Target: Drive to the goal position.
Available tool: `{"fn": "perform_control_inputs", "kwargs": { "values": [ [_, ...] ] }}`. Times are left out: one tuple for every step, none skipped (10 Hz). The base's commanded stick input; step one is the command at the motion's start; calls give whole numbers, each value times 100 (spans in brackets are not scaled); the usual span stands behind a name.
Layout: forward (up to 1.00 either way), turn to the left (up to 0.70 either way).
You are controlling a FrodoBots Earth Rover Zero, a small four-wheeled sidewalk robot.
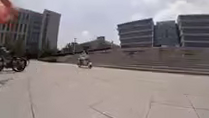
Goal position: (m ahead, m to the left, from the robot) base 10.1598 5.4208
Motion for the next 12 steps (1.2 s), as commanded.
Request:
{"fn": "perform_control_inputs", "kwargs": {
  "values": [
    [100,13],
    [100,0],
    [100,0],
    [100,2],
    [100,14],
    [100,21],
    [100,0],
    [100,0],
    [100,0],
    [100,9],
    [100,30],
    [100,33]
  ]
}}
